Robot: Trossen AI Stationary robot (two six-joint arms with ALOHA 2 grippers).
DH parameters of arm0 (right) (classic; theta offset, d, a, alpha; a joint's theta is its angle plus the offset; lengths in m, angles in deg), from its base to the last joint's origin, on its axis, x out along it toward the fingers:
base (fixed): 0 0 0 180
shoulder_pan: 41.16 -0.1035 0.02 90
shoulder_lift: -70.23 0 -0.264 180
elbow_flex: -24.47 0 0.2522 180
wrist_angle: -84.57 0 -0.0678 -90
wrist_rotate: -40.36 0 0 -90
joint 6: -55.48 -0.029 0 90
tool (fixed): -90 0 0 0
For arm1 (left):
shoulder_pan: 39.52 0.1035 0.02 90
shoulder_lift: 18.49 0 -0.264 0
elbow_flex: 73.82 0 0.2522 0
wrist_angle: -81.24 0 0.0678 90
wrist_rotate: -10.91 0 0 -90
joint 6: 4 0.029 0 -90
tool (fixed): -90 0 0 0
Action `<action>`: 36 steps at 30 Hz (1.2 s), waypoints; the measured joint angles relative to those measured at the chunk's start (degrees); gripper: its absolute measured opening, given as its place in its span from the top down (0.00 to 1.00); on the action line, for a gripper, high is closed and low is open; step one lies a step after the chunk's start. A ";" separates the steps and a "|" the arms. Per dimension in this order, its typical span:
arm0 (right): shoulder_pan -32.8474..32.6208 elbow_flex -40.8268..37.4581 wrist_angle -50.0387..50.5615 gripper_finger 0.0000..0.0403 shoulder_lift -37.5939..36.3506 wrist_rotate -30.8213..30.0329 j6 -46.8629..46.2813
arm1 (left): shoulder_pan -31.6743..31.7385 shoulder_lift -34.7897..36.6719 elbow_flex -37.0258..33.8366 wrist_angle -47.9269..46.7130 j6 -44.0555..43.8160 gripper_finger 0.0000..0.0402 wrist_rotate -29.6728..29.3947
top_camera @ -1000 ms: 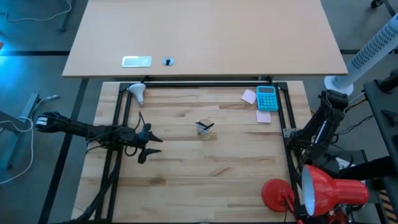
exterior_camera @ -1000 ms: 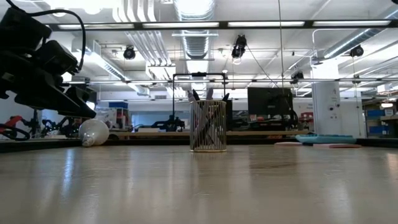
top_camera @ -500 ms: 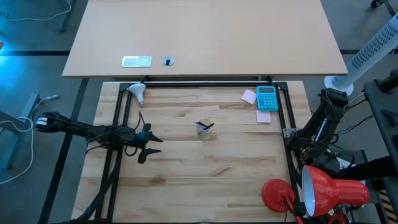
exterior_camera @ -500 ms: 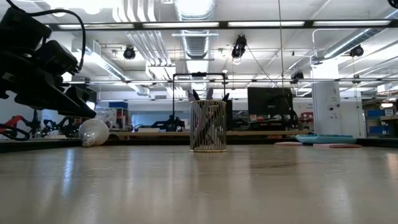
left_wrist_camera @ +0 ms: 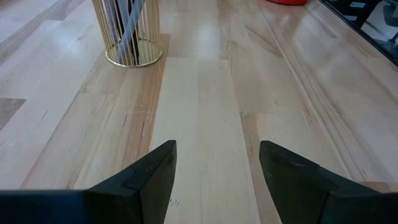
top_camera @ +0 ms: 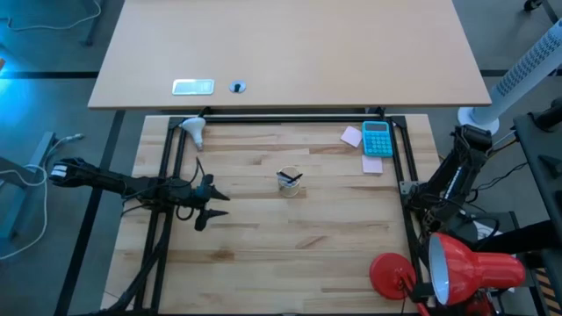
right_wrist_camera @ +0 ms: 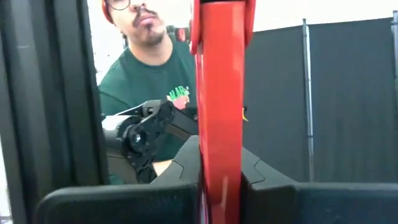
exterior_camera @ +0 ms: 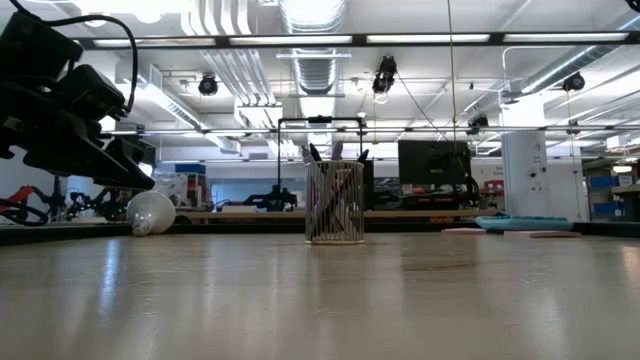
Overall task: Screw lightbulb
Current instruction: Move the lamp to the center of the table
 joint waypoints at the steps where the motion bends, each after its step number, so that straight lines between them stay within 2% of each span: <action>1: 0.28 0.02 0.05 0.95 -0.07 0.02 -0.43 | -0.02 0.00 0.00 0.00 0.01 0.45 0.02; 18: 9.12 5.91 13.23 0.95 -4.18 1.53 -2.18 | -0.02 0.00 0.00 -0.02 0.01 0.45 0.00; 29: 21.15 8.25 17.44 0.96 -9.02 1.21 -2.92 | -0.02 0.01 0.00 0.00 0.00 0.45 0.01; 36: 30.87 12.81 27.18 0.96 -9.92 -1.28 0.40 | -0.01 0.01 0.00 -0.01 0.01 0.45 0.02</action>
